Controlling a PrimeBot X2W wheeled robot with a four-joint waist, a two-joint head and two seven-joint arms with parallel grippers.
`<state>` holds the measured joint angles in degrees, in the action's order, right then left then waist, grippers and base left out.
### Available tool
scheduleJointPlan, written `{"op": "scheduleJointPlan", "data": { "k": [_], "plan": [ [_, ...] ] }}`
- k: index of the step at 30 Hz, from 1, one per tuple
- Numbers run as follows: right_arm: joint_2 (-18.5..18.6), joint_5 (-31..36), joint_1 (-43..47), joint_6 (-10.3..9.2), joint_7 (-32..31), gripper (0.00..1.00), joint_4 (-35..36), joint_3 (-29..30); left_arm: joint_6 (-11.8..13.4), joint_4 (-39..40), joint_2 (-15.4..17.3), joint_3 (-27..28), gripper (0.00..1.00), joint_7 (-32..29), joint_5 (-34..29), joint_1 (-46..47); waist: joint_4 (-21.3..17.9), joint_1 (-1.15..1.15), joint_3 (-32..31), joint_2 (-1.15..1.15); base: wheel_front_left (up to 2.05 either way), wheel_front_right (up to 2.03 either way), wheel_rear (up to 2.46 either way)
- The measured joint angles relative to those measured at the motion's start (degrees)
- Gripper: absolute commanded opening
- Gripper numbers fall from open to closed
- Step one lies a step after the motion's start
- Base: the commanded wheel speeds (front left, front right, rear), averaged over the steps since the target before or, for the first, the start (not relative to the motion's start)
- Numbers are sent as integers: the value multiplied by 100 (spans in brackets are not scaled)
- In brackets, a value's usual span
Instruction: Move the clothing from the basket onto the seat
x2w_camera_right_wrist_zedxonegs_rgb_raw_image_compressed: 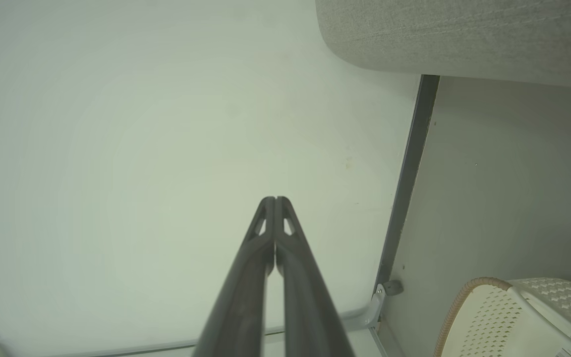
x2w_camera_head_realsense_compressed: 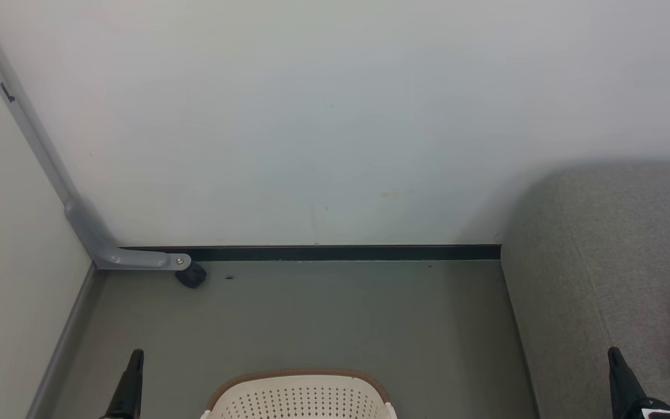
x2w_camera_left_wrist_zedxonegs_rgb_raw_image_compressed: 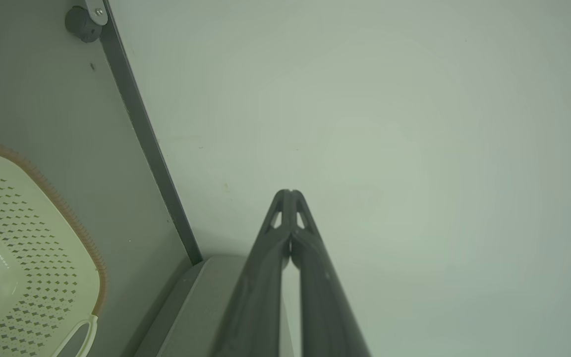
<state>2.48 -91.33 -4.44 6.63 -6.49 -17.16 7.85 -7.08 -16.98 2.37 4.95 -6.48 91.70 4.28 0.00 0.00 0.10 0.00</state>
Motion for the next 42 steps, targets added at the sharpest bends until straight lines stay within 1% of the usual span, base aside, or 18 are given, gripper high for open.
{"op": "scheduleJointPlan", "data": {
  "k": [42],
  "plan": [
    [0, -1, 0, 1, 1, 0, 0, 0, 0, 0, -4, 0, 0, 0, 1, 0, 0, 0, 1, 0, 0, 0, 0]
  ]
}}
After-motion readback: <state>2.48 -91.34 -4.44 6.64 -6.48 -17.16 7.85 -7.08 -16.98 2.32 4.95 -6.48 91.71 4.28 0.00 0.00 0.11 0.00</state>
